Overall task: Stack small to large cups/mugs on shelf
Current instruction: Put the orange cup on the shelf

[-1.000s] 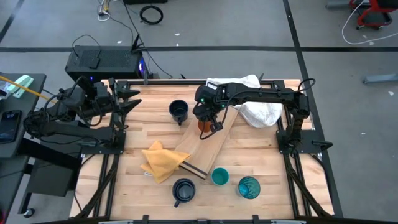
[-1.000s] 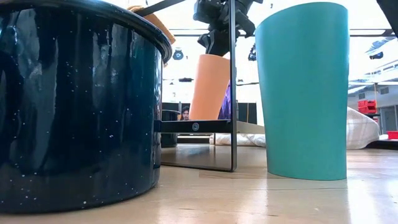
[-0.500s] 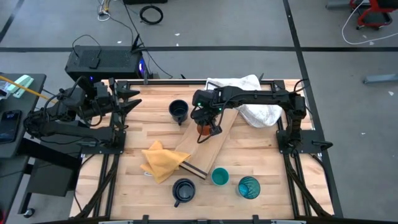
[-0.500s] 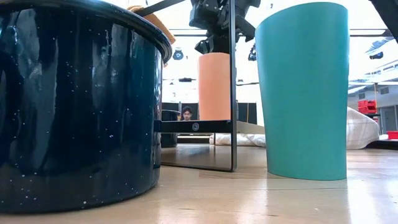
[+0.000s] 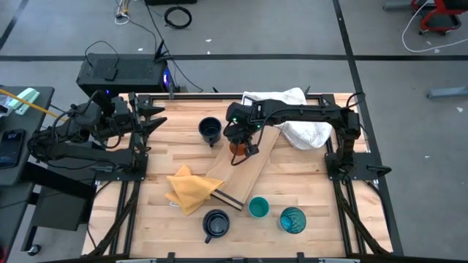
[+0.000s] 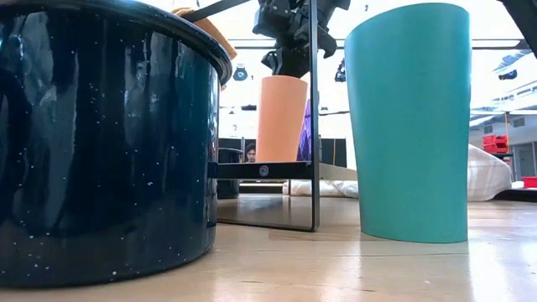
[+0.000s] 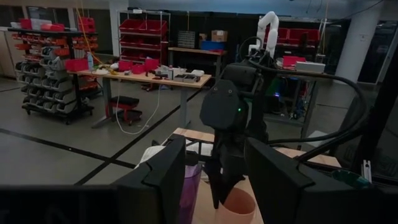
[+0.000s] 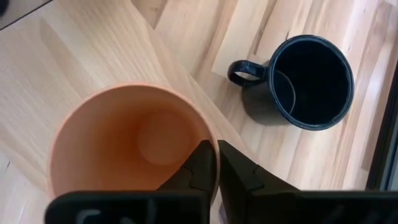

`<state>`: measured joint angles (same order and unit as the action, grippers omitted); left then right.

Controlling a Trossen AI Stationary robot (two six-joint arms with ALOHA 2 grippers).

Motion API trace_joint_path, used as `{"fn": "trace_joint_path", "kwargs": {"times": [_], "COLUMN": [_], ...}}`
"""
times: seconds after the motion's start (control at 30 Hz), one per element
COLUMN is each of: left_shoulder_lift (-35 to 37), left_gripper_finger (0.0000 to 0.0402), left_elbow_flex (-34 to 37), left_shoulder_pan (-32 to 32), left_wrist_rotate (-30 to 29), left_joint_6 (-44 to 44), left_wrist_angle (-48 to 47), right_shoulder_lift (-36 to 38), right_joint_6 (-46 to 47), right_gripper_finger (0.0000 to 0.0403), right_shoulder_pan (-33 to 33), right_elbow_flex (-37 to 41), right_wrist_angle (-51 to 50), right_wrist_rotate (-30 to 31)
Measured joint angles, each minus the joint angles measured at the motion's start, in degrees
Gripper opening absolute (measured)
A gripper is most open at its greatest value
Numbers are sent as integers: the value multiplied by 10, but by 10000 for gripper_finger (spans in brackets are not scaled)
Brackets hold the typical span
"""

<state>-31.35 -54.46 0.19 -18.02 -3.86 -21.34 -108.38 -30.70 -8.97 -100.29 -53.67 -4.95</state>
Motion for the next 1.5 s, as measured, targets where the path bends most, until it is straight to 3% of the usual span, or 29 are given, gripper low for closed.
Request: {"fn": "trace_joint_path", "kwargs": {"times": [0.33, 0.73, 1.5], "left_shoulder_lift": [0, 0, 0], "left_gripper_finger": [172, 172, 172], "left_elbow_flex": [0, 0, 0], "left_shoulder_pan": [0, 0, 0], "left_wrist_rotate": [0, 0, 0], "left_joint_6": [0, 0, 0], "left_wrist_angle": [0, 0, 1], "right_shoulder_lift": [0, 1, 1], "right_joint_6": [6, 18, 27], "right_gripper_finger": [33, 70, 76], "right_shoulder_pan": [-3, -3, -8], "right_elbow_flex": [0, 0, 0], "right_wrist_angle": [-1, 1, 16], "right_wrist_rotate": [0, 2, 5]}}
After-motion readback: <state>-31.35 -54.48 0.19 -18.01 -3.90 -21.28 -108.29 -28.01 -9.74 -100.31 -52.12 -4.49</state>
